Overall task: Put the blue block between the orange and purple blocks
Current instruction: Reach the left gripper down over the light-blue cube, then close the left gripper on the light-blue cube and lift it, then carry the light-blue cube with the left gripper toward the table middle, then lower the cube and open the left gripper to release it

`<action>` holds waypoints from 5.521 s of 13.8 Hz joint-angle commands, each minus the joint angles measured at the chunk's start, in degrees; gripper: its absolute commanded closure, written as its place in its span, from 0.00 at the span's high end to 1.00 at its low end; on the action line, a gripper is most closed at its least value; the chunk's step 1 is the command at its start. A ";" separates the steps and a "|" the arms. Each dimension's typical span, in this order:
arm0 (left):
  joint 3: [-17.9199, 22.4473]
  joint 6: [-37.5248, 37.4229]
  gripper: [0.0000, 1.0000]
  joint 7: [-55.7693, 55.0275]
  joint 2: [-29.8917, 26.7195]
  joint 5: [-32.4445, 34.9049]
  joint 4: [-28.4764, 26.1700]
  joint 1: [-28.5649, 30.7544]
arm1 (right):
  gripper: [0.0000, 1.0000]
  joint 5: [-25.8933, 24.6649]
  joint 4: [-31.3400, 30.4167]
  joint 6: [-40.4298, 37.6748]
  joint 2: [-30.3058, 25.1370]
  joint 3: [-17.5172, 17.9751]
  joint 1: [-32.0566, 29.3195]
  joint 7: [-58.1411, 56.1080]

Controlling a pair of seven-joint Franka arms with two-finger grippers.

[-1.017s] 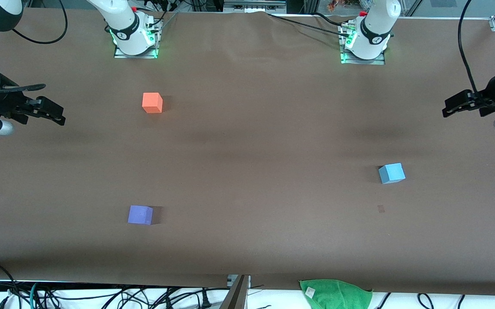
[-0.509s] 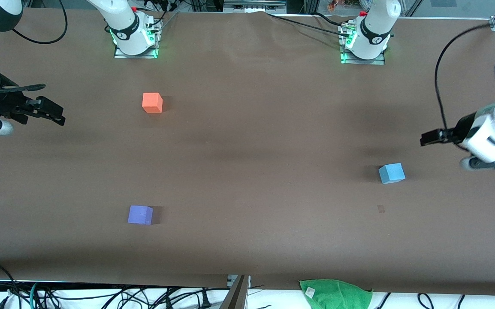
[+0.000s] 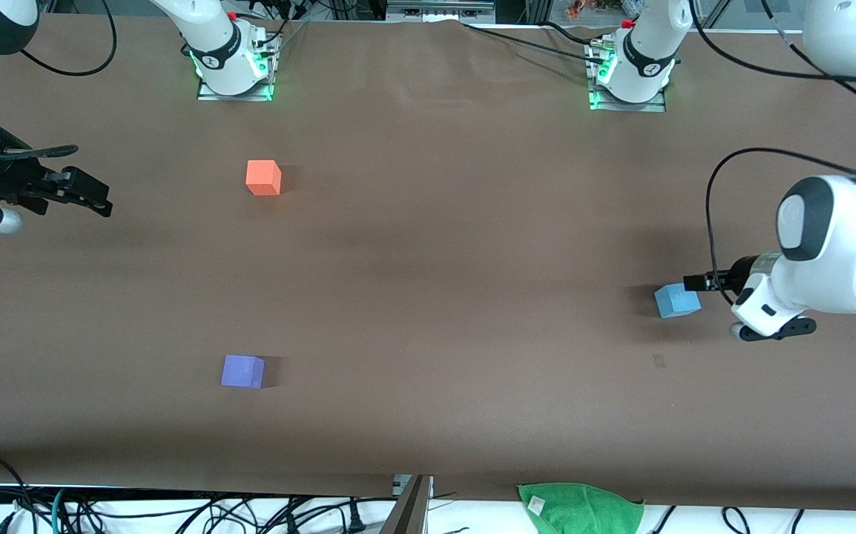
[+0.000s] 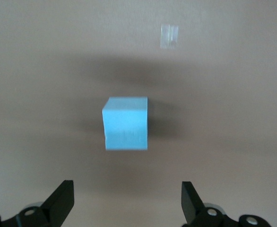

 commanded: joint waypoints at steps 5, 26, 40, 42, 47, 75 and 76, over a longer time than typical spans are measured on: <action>-0.25 21.86 1.00 -3.37 -4.39 2.64 -17.71 0.41 | 1.00 0.76 1.39 -0.52 0.48 0.20 -0.39 0.03; -2.97 23.47 0.00 -5.30 -0.42 2.72 -13.93 -0.02 | 1.00 0.85 1.39 -0.43 0.74 -0.15 -0.39 -0.23; -12.47 12.99 0.00 -40.34 11.60 1.85 11.64 -30.59 | 1.00 0.85 1.39 -0.43 0.74 -0.24 -0.39 0.03; -12.38 15.70 0.00 -42.65 14.58 2.02 14.18 -35.69 | 1.00 0.85 1.39 -0.43 0.74 -0.15 -0.30 -0.05; -11.94 23.45 0.00 -51.50 20.91 2.02 19.27 -42.20 | 1.00 0.41 1.39 0.27 3.29 -0.06 0.05 0.20; -7.81 2.92 1.00 -47.42 5.66 3.43 22.37 -36.95 | 1.00 -0.03 0.60 1.41 8.65 0.46 6.47 3.88; -7.81 -0.51 1.00 -44.45 3.20 3.43 22.37 -35.81 | 1.00 0.14 0.60 2.29 9.44 0.46 7.16 4.60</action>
